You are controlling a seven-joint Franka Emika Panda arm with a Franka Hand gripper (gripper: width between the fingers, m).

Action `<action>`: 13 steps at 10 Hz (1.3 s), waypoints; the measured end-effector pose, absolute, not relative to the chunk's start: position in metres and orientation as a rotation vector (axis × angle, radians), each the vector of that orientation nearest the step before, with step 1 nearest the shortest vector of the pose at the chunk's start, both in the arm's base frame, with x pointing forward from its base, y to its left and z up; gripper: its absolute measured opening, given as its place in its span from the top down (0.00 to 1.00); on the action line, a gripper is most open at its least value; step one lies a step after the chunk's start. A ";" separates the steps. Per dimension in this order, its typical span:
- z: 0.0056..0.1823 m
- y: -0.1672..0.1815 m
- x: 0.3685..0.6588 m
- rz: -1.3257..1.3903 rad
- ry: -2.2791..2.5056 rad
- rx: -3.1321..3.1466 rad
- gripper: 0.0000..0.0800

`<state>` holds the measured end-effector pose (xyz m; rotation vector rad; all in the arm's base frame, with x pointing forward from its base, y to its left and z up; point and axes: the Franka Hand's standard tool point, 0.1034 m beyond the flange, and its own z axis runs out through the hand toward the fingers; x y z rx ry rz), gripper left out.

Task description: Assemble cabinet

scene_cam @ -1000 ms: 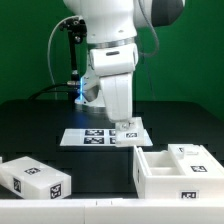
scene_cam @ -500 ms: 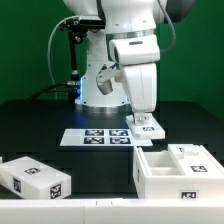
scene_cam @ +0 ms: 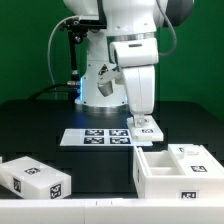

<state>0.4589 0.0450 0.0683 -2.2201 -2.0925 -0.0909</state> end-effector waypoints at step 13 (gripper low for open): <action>0.057 0.036 0.467 -0.114 -2.088 -2.233 0.92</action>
Offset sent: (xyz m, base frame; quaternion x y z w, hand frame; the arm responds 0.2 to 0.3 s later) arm 0.0011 -0.0057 -0.0004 -0.0265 0.0146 -0.0301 0.9991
